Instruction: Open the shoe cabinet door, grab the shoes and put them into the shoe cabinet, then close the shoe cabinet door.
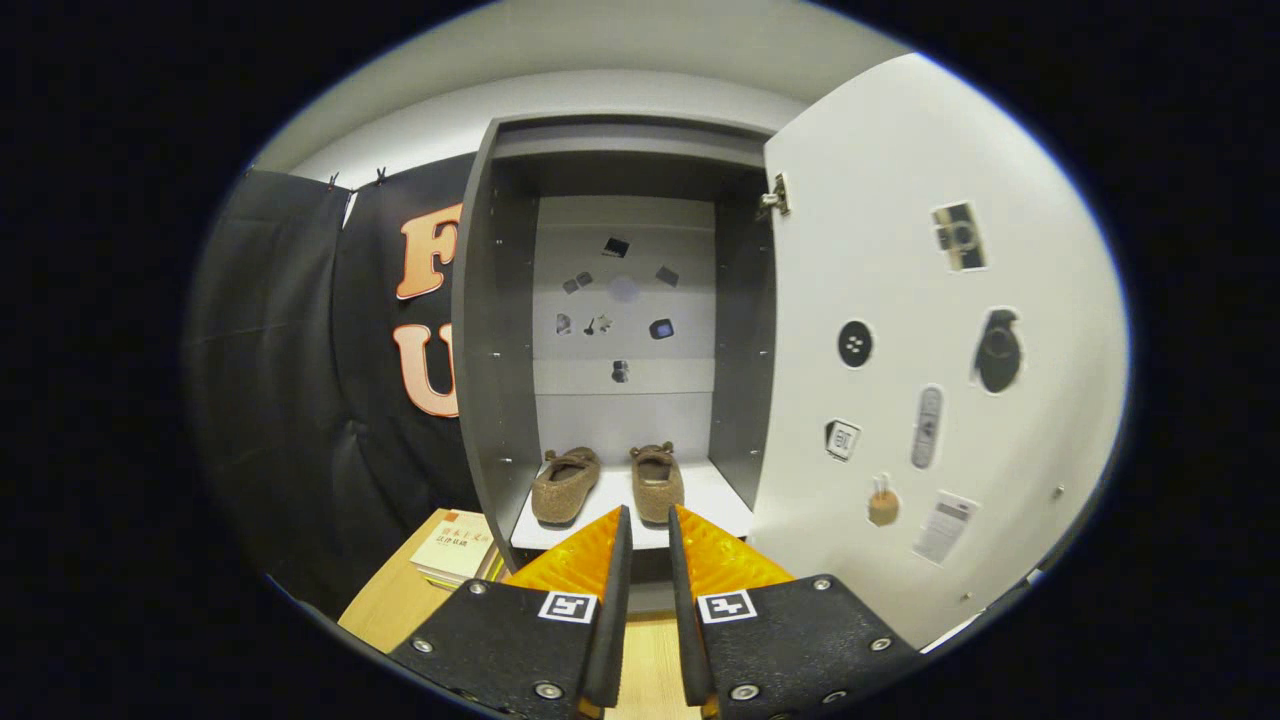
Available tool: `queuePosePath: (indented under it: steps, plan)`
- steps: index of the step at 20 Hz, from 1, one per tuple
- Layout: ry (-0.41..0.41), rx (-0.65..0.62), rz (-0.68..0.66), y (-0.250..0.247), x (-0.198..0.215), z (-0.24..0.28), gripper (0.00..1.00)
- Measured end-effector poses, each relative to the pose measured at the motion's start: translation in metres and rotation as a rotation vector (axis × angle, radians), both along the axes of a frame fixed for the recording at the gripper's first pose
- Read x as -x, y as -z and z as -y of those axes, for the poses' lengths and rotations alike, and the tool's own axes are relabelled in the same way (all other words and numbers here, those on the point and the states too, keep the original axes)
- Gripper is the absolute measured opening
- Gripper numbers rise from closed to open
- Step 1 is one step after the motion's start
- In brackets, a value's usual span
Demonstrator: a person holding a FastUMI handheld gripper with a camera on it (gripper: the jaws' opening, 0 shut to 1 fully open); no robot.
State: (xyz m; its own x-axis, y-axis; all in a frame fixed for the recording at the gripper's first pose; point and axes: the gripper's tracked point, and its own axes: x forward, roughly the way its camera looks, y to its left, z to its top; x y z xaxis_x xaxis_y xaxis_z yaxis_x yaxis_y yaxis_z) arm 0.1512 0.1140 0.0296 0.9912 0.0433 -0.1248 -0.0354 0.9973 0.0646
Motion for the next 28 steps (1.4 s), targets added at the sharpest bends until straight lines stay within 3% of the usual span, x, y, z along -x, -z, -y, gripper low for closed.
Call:
queuePosePath:
  steps: [3, 10, 15, 19, 25, 28]
  plan:
    - [0.070, 0.012, 0.015, -0.002, 0.041, 0.025, 0.23]
    - [0.236, 0.010, 0.016, 0.015, 0.129, 0.113, 0.43]
    - [0.318, -0.054, -0.010, 0.042, 0.151, 0.183, 0.53]
    - [0.279, -0.075, -0.015, 0.054, 0.135, 0.222, 0.57]
    - [0.074, -0.104, 0.007, 0.059, 0.077, 0.232, 0.66]
    - [0.028, -0.086, 0.029, 0.052, 0.054, 0.240, 0.67]
